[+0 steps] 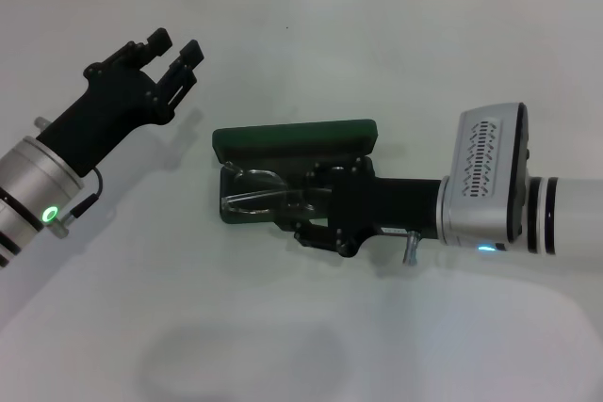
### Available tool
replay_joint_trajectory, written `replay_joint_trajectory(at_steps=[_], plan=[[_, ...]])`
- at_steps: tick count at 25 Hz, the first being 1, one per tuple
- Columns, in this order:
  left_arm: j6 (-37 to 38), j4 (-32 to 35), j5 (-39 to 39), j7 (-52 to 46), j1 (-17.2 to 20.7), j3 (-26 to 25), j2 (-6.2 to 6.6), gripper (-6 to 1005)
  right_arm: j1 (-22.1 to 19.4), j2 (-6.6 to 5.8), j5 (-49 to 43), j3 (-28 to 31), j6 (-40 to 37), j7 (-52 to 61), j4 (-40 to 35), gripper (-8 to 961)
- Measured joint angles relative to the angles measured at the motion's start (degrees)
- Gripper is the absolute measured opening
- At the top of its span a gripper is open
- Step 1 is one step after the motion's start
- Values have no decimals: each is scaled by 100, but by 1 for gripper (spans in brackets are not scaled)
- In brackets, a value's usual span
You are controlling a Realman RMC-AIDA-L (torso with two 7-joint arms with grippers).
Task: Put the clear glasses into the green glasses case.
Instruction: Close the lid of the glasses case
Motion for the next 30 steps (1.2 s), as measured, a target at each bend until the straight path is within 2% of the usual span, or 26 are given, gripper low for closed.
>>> replay_joint_trajectory(at_steps=[7,12,30], plan=[[0,-3,1,0,19,0,10,459,-8,8,26,227,140,14,39,487],[0,-1,7,0,26,0,10,459,46,8,-22,104,379,210,42,487],[0,8,80,0,18,0,10,460,71,8,-245,3,454,389,50,487]])
